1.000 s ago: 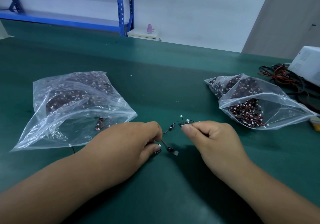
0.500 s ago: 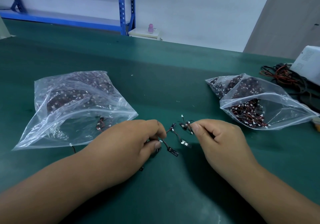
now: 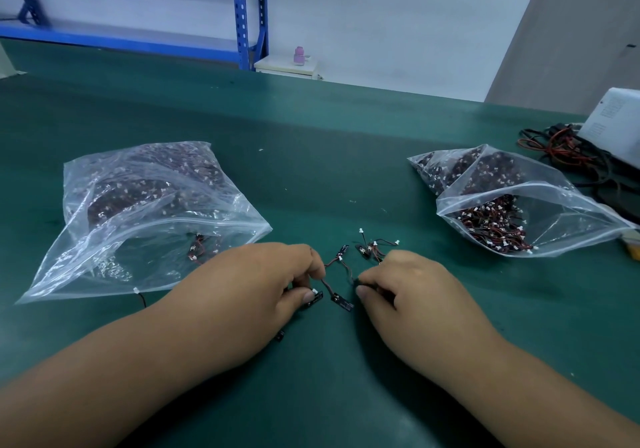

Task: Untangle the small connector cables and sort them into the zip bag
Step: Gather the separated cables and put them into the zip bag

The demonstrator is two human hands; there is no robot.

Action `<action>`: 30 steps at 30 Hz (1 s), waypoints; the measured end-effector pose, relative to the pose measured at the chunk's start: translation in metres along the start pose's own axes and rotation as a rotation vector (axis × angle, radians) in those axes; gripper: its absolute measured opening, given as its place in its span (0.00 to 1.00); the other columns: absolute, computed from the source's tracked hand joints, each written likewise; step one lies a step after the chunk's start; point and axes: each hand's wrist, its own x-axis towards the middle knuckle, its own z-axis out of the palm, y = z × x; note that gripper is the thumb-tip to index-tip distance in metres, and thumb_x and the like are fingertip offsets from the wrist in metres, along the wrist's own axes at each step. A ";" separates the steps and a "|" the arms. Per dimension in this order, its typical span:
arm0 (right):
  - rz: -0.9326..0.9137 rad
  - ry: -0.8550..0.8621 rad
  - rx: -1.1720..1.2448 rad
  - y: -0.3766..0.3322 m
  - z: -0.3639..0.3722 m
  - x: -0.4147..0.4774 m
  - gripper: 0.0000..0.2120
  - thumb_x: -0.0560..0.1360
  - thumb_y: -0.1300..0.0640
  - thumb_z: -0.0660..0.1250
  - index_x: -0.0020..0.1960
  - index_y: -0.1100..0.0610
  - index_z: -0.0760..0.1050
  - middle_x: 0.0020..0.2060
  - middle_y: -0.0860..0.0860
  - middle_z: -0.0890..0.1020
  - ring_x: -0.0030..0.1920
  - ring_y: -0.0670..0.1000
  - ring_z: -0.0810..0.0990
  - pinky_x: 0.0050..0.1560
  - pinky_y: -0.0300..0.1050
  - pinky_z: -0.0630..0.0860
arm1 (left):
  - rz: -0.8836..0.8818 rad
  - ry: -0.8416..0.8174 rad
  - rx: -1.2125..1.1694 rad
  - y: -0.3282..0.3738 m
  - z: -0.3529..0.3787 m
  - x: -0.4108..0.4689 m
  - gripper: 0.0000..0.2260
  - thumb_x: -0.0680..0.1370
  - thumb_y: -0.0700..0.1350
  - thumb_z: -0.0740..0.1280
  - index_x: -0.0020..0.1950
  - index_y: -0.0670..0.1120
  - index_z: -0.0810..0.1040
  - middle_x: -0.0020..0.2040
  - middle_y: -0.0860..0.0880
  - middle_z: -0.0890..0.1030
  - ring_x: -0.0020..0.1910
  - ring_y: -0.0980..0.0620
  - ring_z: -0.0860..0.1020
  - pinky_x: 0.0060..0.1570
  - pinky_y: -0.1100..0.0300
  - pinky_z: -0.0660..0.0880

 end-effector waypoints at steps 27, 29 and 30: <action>-0.214 0.140 0.611 -0.031 0.017 0.003 0.12 0.73 0.42 0.69 0.49 0.48 0.83 0.43 0.41 0.77 0.51 0.41 0.79 0.55 0.57 0.74 | -0.014 0.434 -1.155 0.026 -0.007 0.004 0.07 0.69 0.41 0.72 0.42 0.54 0.81 0.39 0.45 0.83 0.38 0.49 0.84 0.42 0.63 0.80; -0.252 0.159 0.607 -0.029 0.016 0.003 0.09 0.74 0.44 0.69 0.43 0.49 0.81 0.41 0.41 0.76 0.49 0.46 0.80 0.52 0.57 0.74 | 0.002 0.436 -1.152 0.026 -0.008 0.004 0.07 0.69 0.43 0.71 0.43 0.55 0.81 0.39 0.46 0.83 0.40 0.49 0.84 0.43 0.64 0.79; -0.277 0.186 0.551 -0.026 0.014 0.004 0.08 0.74 0.45 0.69 0.41 0.49 0.80 0.39 0.42 0.75 0.46 0.47 0.79 0.49 0.56 0.73 | 0.000 0.449 -1.138 0.025 -0.008 0.004 0.07 0.69 0.44 0.71 0.43 0.56 0.81 0.38 0.47 0.83 0.40 0.51 0.84 0.44 0.65 0.78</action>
